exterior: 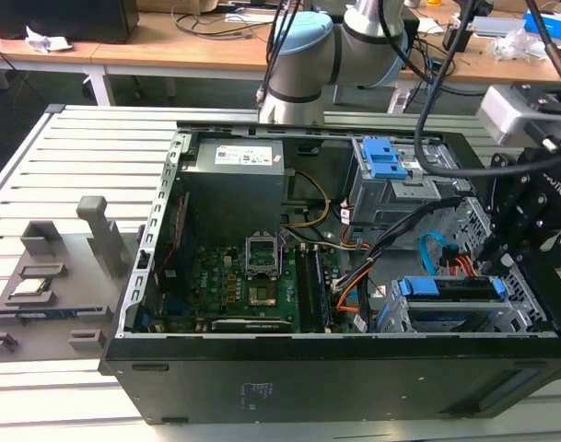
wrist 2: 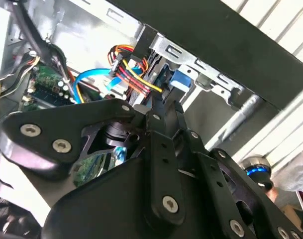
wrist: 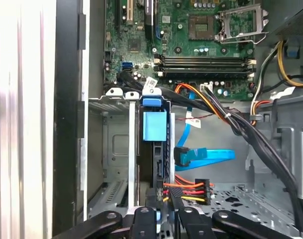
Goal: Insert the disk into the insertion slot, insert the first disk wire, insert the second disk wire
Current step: 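Insert the first disk wire, then insert the second disk wire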
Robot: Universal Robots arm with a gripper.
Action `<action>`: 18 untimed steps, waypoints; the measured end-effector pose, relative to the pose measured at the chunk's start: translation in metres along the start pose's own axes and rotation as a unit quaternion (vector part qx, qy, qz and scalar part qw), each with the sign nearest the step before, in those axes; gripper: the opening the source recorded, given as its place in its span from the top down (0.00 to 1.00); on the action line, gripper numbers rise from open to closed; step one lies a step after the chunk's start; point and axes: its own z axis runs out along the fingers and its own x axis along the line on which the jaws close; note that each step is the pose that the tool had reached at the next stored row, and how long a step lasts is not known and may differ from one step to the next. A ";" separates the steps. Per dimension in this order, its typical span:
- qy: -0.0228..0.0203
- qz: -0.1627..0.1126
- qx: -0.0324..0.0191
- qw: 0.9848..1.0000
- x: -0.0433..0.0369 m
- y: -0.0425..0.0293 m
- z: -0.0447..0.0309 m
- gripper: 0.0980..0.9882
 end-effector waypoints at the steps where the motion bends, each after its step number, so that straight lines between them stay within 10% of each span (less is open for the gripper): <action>1: 0.000 0.000 0.000 1.000 -0.0005 0.0002 -0.0043 0.83; 7: 0.000 0.000 0.000 1.000 -0.0019 0.0014 -0.0311 0.99; 15: 0.000 0.000 0.000 1.000 -0.0018 0.0014 -0.0323 0.99; 18: 0.000 0.000 0.000 1.000 -0.0018 0.0014 -0.0323 0.84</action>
